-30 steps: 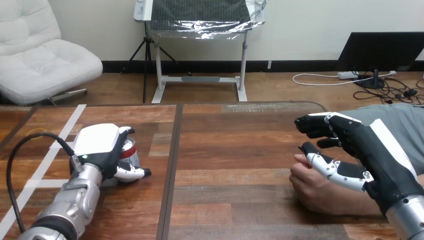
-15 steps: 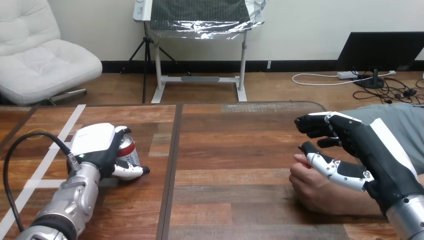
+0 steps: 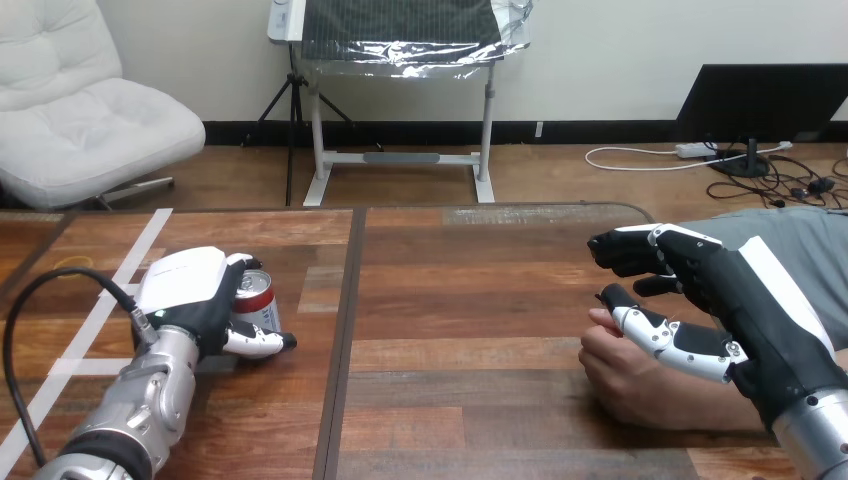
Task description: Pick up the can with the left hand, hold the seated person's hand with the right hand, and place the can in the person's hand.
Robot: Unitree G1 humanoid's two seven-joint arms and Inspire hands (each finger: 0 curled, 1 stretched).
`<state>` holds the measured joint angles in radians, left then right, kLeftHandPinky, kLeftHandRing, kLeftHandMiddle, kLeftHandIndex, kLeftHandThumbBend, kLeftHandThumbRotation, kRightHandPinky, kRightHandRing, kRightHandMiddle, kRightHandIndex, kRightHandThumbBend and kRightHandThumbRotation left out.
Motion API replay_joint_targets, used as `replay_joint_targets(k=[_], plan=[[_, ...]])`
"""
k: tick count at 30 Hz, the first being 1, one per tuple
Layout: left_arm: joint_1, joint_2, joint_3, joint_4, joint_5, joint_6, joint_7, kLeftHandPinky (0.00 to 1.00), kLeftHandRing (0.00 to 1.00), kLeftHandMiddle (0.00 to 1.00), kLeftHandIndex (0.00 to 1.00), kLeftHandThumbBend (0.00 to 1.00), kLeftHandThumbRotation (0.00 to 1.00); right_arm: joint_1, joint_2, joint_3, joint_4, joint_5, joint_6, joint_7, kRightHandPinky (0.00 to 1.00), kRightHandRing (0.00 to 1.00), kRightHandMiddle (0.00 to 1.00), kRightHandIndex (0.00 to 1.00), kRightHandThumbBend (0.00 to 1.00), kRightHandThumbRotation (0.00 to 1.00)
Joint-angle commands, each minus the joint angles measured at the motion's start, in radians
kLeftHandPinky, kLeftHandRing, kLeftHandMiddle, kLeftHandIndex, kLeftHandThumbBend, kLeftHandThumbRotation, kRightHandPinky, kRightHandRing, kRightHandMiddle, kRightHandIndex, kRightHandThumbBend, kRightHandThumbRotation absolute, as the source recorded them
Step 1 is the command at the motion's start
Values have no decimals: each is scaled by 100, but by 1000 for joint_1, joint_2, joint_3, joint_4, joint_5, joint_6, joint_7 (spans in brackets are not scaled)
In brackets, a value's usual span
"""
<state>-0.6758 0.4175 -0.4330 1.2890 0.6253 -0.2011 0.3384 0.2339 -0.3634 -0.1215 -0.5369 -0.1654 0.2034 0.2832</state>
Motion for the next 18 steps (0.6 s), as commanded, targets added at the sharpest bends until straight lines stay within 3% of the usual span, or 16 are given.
replay_joint_targets(k=[1, 7, 18], plan=[[-25, -5, 37, -1, -37, -28, 19, 62, 72, 77, 77, 74, 22, -42, -29, -23, -52, -6, -2, 2, 71, 74, 73, 71, 35, 0], [-23, -9, 57, -2, -63, -34, 11, 54, 61, 66, 68, 73, 5, -42, -33, -21, -48, -10, -12, -1, 66, 71, 72, 70, 35, 0], [-15, -10, 76, -4, -86, -57, 20, 41, 46, 53, 55, 70, 0, -43, -35, -17, -45, -1, -15, -2, 63, 71, 71, 70, 34, 0]])
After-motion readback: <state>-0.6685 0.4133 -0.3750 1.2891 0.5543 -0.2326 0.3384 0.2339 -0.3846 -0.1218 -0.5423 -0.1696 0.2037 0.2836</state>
